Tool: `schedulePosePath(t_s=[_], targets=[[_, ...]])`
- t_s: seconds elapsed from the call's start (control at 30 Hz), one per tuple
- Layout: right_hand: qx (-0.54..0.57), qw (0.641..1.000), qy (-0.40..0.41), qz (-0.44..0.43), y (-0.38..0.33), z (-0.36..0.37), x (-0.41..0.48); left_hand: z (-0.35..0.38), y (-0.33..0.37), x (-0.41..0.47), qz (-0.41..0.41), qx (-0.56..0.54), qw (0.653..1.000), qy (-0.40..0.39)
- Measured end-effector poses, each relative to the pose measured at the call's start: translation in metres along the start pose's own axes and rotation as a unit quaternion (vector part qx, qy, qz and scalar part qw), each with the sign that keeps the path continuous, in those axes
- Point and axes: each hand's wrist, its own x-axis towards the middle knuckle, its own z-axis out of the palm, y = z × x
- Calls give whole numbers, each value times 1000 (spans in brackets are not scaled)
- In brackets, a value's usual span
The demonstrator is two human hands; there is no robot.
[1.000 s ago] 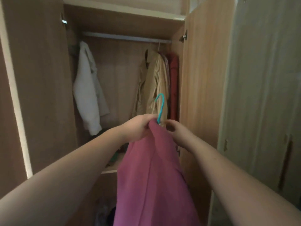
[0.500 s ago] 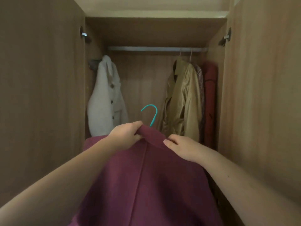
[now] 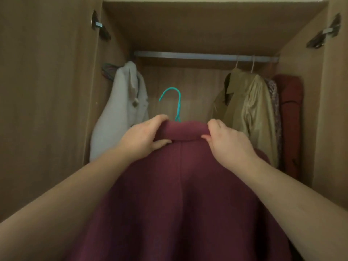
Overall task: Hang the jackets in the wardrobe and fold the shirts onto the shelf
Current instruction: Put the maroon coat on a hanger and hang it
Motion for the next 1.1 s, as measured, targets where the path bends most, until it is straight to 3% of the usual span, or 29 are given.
schedulePosePath(t_s=[0.1,0.37,0.8,1.1], targets=[[-42,999,11,-4,18,32,37,30,-34,23,9,-31,999,29],[-164,985,42,39,79,101,119,122,-92,128,120,65,984,111],[-287,948,60,122,202,141,229,247,-91,314,35,-27,998,48],[-279,946,52,155,255,180,269,297,-103,406,32,-92,995,-11]])
